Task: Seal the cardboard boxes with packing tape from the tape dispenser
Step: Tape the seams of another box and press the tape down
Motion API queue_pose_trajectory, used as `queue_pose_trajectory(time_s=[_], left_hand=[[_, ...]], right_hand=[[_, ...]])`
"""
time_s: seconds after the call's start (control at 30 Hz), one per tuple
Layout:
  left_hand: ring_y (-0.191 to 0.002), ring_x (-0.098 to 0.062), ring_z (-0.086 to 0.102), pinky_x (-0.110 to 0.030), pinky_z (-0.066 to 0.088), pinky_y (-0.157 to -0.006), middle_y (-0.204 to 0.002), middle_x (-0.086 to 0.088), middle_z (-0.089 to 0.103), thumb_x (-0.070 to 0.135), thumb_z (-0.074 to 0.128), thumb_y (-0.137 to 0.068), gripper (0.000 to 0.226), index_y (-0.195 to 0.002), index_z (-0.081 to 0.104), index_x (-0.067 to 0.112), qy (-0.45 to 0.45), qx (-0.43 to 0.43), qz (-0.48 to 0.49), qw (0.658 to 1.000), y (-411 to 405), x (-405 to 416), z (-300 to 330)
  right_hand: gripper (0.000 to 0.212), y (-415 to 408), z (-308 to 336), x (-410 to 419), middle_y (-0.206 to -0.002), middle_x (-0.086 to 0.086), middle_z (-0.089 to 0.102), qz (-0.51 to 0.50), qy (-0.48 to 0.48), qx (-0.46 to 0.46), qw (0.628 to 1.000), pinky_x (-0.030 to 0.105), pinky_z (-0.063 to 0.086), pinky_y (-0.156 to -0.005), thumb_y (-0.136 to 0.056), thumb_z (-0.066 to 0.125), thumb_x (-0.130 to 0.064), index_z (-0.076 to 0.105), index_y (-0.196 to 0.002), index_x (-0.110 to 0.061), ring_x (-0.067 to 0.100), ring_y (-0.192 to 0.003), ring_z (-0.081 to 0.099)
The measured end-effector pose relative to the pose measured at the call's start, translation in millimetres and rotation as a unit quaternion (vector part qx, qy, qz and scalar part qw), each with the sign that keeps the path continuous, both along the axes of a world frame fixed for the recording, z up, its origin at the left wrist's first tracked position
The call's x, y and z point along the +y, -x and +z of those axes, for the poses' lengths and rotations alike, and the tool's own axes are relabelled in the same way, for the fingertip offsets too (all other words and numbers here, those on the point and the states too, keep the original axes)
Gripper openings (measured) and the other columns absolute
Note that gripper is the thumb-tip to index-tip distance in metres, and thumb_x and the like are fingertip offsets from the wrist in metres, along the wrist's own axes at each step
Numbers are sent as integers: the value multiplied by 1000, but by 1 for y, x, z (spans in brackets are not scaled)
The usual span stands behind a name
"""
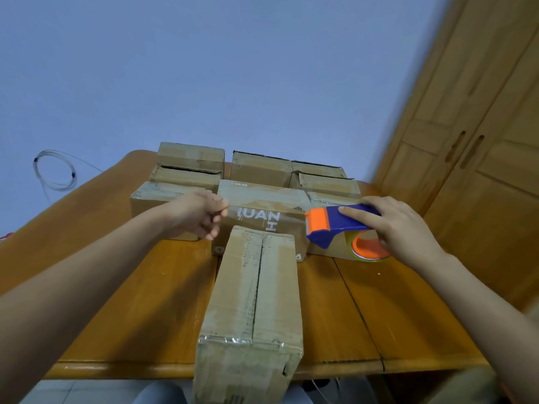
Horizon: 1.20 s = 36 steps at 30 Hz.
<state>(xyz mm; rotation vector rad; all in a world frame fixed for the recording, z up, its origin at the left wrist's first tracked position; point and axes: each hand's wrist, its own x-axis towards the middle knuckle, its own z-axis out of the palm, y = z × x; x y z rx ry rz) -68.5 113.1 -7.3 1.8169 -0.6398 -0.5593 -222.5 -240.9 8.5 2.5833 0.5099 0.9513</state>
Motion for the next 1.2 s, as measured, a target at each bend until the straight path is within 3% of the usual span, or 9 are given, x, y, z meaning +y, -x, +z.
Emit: queue_pose_trajectory(time_s=[0.17,0.47,1.0,1.2], left_hand=[[-56,-19,56,-29,50,-55,-63,-3,49,37,42,-99,37,-79,51,8,14,8,4,1000,-4,0,-8],[-45,-16,52,-24,48,-47,-52,-2,44,26,55,-96,35,-66,52,10,11,-29,62,998,-3,-5,-19],[-45,-16,51,-28,49,-52,-52,1,40,30,50,-98,36,-69,47,9,-12,-36,52,998,-3,-4,-32],[-51,-17,48,-26,47,-52,-55,2,38,32,45,-100,34,-74,45,9,20,-22,61,998,8,-4,-49]], right_hand=[[90,0,-5,0,-112,18,63,2,-15,-2,1000,41,52,-68,-61,85,4,43,-134,-27,36,-92,62],[91,-1,-10,1,-114,19,63,0,-1,2,1000,41,53,-70,-60,87,0,42,-135,-27,37,-97,62],[94,-2,-26,2,-114,15,63,-6,-26,15,1000,41,52,-72,-60,84,6,41,-136,-29,34,-98,62],[97,5,-54,9,-111,16,63,-26,-89,18,996,42,53,-70,-54,83,12,43,-135,-25,35,-94,63]])
